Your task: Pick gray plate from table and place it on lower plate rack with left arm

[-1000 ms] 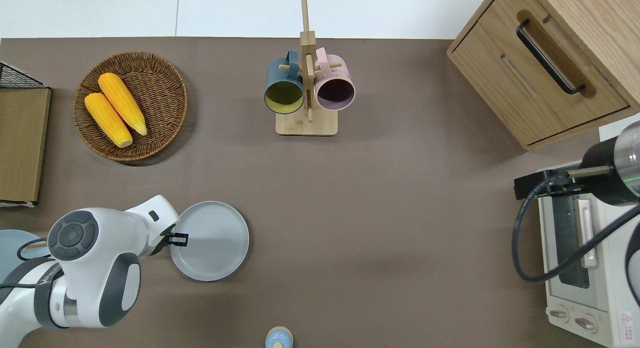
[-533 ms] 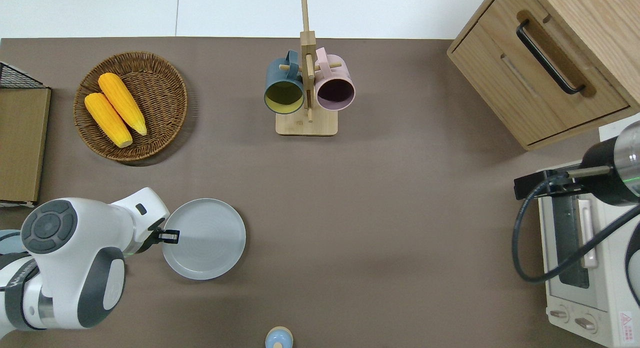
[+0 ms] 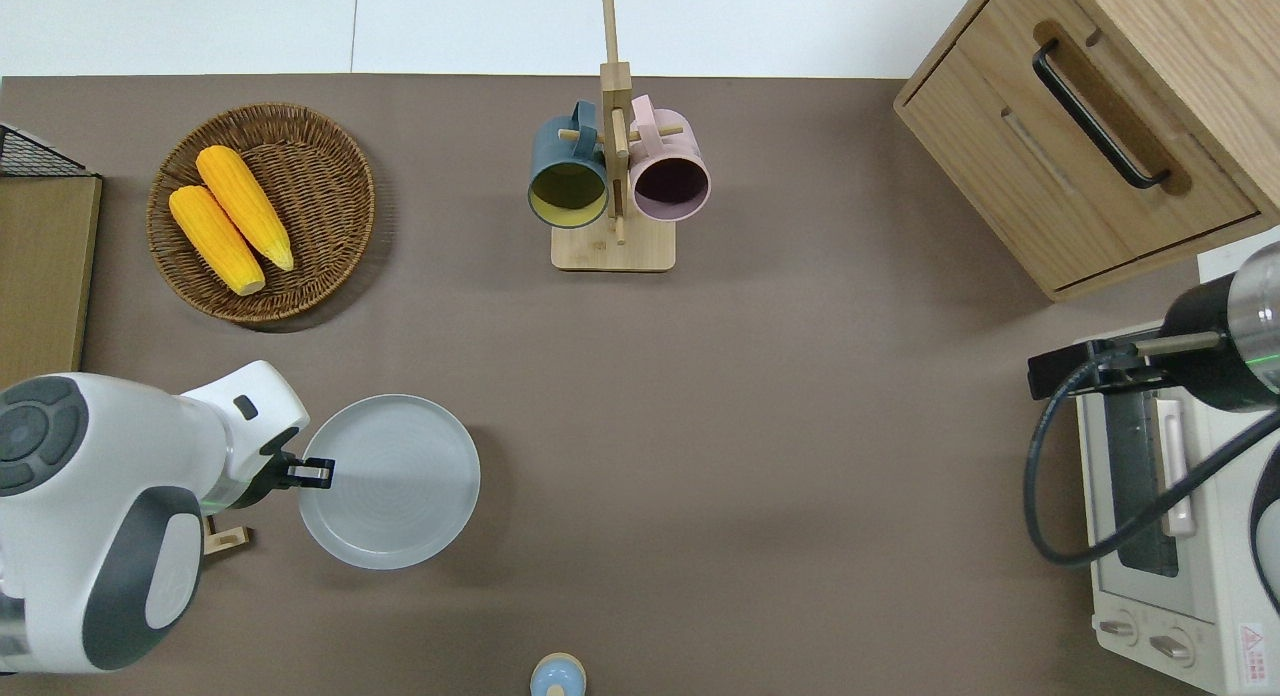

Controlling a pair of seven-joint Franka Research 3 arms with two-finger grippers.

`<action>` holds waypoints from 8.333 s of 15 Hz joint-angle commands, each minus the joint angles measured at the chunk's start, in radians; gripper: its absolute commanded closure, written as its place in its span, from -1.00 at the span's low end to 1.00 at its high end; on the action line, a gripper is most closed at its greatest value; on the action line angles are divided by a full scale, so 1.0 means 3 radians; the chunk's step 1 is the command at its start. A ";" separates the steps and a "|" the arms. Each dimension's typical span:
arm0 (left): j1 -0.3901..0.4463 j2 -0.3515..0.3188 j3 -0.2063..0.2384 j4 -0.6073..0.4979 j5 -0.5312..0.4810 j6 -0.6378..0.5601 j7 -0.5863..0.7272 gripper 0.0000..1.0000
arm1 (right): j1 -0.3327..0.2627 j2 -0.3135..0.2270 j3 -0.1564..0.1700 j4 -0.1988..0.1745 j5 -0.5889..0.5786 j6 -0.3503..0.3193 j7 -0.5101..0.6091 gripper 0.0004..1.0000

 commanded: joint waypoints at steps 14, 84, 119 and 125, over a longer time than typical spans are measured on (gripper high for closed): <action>0.0076 -0.0149 0.0020 0.1193 0.0289 -0.1485 -0.0018 1.00 | -0.0024 -0.0008 0.0022 0.0020 0.0025 -0.0048 0.0000 -0.98; -0.0062 -0.0481 -0.0307 -0.0545 0.3102 -0.1210 -0.4057 1.00 | -0.0024 -0.0008 0.0022 0.0020 0.0025 -0.0048 -0.0005 -0.98; -0.0159 -0.0103 -0.0333 0.0502 0.1718 -0.1169 -0.3102 -1.00 | -0.0024 -0.0008 0.0017 0.0020 0.0025 -0.0048 0.0000 -0.98; -0.0118 -0.0118 -0.0266 0.0978 0.1123 -0.1210 -0.1916 -0.99 | -0.0024 -0.0008 0.0022 0.0020 0.0025 -0.0048 0.0000 -0.97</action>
